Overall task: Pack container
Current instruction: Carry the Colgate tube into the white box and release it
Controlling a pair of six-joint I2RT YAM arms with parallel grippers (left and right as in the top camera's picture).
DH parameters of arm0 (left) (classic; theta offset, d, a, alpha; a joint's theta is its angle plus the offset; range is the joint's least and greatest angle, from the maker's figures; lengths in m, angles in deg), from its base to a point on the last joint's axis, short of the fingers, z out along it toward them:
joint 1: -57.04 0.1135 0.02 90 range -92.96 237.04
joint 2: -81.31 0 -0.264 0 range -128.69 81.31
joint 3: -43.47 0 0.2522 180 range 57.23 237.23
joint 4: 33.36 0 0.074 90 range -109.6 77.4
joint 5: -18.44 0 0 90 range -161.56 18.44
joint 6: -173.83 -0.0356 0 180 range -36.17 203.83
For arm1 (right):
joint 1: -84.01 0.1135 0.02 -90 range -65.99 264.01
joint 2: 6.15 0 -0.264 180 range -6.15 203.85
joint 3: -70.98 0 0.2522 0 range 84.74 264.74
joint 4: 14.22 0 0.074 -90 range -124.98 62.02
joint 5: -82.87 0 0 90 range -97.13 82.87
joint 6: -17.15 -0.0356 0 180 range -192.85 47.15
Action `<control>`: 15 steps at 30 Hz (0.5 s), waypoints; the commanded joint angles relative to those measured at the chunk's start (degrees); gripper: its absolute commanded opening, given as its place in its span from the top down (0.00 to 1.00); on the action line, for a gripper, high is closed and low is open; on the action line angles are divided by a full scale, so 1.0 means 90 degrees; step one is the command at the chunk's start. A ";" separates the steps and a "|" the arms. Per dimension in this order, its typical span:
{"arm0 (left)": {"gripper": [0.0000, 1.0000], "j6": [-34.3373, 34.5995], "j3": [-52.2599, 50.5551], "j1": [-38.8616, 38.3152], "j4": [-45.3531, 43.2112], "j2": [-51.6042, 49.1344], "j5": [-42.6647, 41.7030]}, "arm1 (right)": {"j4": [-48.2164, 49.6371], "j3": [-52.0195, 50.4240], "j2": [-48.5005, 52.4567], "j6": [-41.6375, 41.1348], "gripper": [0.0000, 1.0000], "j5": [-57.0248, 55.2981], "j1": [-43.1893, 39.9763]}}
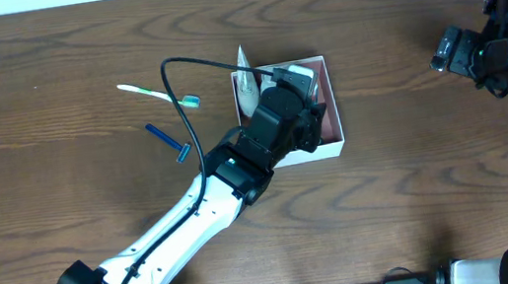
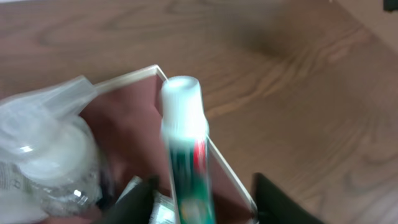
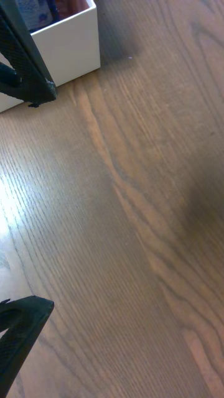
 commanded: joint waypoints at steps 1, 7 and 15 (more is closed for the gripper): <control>0.26 -0.0095 0.0134 -0.0010 -0.0073 0.0027 0.0340 | -0.0002 -0.0007 0.0022 -0.0019 0.01 -0.0068 -0.0024; 0.24 -0.0095 0.0199 -0.0010 -0.0066 0.0170 0.0338 | -0.0002 -0.0007 0.0022 -0.0017 0.01 -0.0068 -0.0024; 0.24 -0.0165 0.0466 -0.0010 0.1124 0.1613 0.0668 | -0.0002 -0.0007 0.0022 -0.0019 0.01 -0.0068 -0.0024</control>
